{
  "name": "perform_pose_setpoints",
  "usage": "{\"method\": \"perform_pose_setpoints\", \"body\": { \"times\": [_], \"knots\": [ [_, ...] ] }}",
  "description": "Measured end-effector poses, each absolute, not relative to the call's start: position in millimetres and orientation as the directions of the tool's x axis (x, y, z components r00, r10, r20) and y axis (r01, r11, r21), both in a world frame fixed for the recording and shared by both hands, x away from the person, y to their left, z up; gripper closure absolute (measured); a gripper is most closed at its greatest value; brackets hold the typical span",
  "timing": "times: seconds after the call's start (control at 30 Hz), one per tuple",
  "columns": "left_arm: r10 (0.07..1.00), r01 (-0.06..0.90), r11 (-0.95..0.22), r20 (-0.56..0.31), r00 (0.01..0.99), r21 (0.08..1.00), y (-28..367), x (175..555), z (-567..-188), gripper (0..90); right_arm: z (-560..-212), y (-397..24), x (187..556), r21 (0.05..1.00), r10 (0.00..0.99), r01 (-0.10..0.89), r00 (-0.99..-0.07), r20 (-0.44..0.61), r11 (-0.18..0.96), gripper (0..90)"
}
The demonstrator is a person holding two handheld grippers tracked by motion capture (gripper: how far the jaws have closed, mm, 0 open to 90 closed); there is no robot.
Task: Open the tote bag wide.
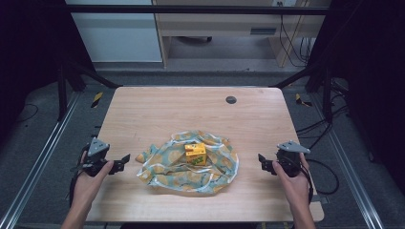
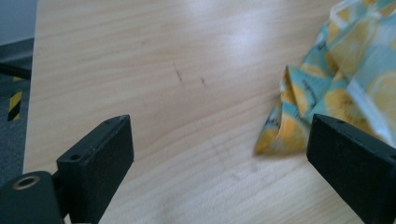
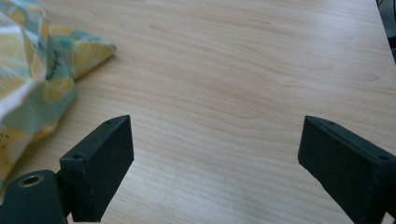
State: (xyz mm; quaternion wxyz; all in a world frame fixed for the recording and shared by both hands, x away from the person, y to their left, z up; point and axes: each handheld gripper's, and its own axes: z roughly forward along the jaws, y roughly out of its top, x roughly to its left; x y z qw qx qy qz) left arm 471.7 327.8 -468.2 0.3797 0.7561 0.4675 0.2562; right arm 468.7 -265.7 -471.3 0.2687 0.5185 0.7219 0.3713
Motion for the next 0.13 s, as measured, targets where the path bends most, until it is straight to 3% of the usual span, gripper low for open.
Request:
{"method": "perform_pose_setpoints", "body": {
  "times": [0.13],
  "knots": [
    [0.902, 0.531, -0.3, 0.055, 0.428, 0.793, 333.7, 471.0, -476.0, 7.0, -476.4, -271.6, 465.6, 0.814, 0.953, 0.547, -0.303, -0.024, 0.194, 10.5]
  ]
}}
